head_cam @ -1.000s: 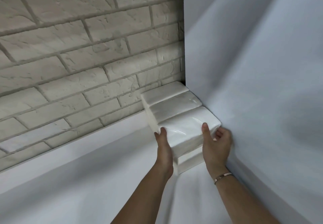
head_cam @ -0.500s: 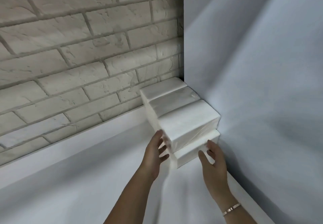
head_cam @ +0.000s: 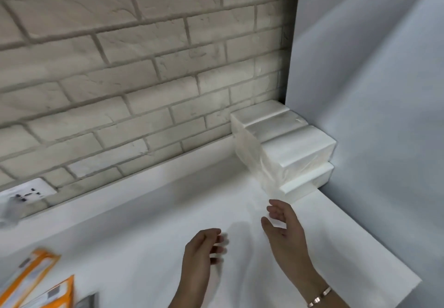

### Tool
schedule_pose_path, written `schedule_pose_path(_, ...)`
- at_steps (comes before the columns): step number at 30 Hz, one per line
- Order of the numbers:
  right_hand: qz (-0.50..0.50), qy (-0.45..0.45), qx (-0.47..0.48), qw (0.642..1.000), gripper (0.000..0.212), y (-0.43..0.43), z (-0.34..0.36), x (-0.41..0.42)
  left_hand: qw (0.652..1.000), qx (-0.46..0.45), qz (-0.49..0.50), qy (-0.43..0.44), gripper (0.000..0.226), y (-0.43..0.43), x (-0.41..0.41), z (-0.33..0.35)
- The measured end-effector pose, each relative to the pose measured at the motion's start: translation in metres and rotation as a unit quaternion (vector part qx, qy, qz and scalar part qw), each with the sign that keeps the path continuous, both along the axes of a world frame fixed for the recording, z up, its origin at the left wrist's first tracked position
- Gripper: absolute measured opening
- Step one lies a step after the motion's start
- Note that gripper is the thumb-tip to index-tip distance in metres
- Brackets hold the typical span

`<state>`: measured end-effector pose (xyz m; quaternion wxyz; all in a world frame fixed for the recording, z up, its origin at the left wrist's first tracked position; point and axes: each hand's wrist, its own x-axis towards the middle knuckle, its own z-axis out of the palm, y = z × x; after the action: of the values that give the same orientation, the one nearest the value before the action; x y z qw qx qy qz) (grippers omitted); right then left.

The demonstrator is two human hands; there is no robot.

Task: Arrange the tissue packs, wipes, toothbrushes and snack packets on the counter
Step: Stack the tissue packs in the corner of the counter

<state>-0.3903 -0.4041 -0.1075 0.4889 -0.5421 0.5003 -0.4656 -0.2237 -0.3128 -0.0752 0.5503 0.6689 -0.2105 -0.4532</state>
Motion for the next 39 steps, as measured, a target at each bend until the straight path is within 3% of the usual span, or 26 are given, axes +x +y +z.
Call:
schedule_pose_path(11,0.028,0.006,0.014,0.999,0.041,0.073,-0.003,0.048,0.997,-0.044,0.056,0.002,0.017,0.060,0.057,-0.007)
schedule_pose_path(17,-0.053,0.017,0.044,0.997,0.038,0.055,-0.015,0.014,1.000,-0.013,-0.014,0.016,0.017,0.037,0.040,-0.023)
schedule_pose_path(21,-0.109,0.131,0.033,0.985,0.050,0.009,-0.044,-0.019,0.996,0.014,-0.089,-0.004,0.017,-0.011,0.028,-0.026)
schedule_pose_path(28,-0.072,0.295,-0.010,0.953,0.068,-0.091,-0.073,-0.058,0.985,0.005,-0.143,-0.096,0.011,-0.125,0.013,-0.022)
schedule_pose_path(32,-0.070,0.364,-0.047,0.927,0.085,-0.116,-0.084,-0.068,0.973,-0.025,-0.156,-0.167,0.019,-0.172,0.010,-0.020)
schedule_pose_path(39,-0.109,0.411,-0.058,0.903,0.106,-0.128,-0.100,-0.063,0.906,-0.112,-0.117,-0.392,0.050,-0.281,0.034,0.016)
